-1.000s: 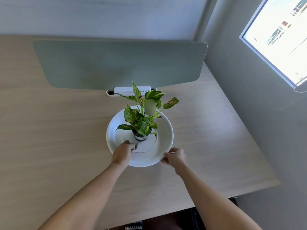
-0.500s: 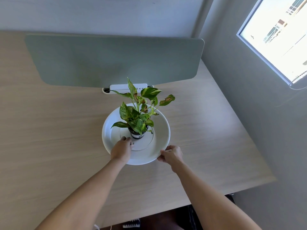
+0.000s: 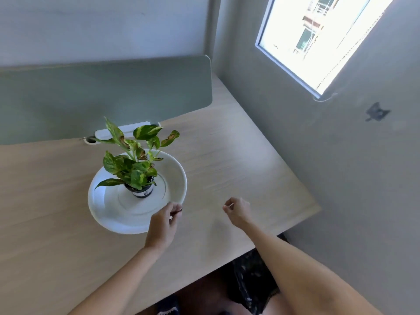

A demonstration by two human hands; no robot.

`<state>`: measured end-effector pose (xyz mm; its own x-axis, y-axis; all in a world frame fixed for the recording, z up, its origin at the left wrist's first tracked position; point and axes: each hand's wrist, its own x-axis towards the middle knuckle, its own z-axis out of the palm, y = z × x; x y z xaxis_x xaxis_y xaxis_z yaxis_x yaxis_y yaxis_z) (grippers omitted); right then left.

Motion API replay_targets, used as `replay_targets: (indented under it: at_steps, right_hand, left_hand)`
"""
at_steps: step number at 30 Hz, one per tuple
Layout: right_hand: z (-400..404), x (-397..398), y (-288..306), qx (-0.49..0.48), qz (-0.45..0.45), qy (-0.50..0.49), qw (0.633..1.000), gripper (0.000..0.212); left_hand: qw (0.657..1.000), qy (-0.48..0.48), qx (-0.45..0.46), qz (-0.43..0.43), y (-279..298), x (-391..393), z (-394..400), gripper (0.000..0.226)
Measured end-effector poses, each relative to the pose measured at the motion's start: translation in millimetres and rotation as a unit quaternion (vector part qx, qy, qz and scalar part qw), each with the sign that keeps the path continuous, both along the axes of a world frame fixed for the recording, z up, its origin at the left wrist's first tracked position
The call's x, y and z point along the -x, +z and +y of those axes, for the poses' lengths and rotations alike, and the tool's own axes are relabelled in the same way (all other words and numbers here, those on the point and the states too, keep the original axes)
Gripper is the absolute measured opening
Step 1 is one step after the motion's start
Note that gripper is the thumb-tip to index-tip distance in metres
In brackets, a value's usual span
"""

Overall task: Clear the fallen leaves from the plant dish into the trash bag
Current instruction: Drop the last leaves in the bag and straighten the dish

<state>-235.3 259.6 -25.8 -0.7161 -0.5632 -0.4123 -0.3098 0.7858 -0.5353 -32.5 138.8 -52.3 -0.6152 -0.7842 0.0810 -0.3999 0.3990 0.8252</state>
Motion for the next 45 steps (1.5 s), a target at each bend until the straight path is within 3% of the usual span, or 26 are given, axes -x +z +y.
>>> replay_targets:
  at_steps: [4,8,11,15,20,24,26,31,40,45]
  right_hand:
    - [77.3,55.9,-0.4,-0.121,0.072,0.053,0.989,0.040]
    - [138.8,95.8,-17.0,-0.196,0.080,0.078,0.974,0.053]
    - [165.5,115.7,-32.5,-0.222,0.071,0.113,0.966,0.069]
    - [179.9,126.0,-45.5,-0.205,0.062,0.161,0.963,0.073]
    - [189.8,135.7,-58.1,-0.183,0.049,0.180,0.965,0.074]
    - [191.1,142.6,-65.2,-0.176,0.025,0.194,0.965,0.075]
    - [189.8,144.5,-65.0,-0.178,0.015,0.203,0.963,0.075]
    - [188.2,148.8,-65.8,-0.199,-0.002,0.219,0.955,0.076]
    - [182.2,147.3,-54.7,-0.248,-0.013,0.228,0.941,0.076]
    - [175.1,140.9,-39.4,-0.286,0.003,0.220,0.933,0.076]
  left_hand:
    - [0.996,-0.085,0.011,-0.018,-3.4,43.3,46.0,0.014]
    - [0.986,-0.159,0.008,-0.049,-10.2,70.5,106.0,0.012]
    - [0.969,-0.234,0.003,-0.081,-19.9,86.3,154.7,0.013]
    - [0.951,-0.273,-0.064,-0.129,-44.0,105.7,202.7,0.013]
    - [0.930,-0.251,-0.156,-0.220,-85.7,140.7,245.4,0.001]
    - [0.917,-0.171,-0.233,-0.273,-124.3,176.0,267.5,0.012]
    - [0.906,-0.122,-0.287,-0.284,-140.4,190.4,272.9,0.007]
    - [0.856,-0.091,-0.390,-0.326,-164.2,210.2,279.4,0.040]
    - [0.841,-0.151,-0.377,-0.358,-109.5,186.0,254.2,0.043]
    - [0.827,-0.147,-0.445,-0.310,-43.6,155.9,225.4,0.042]
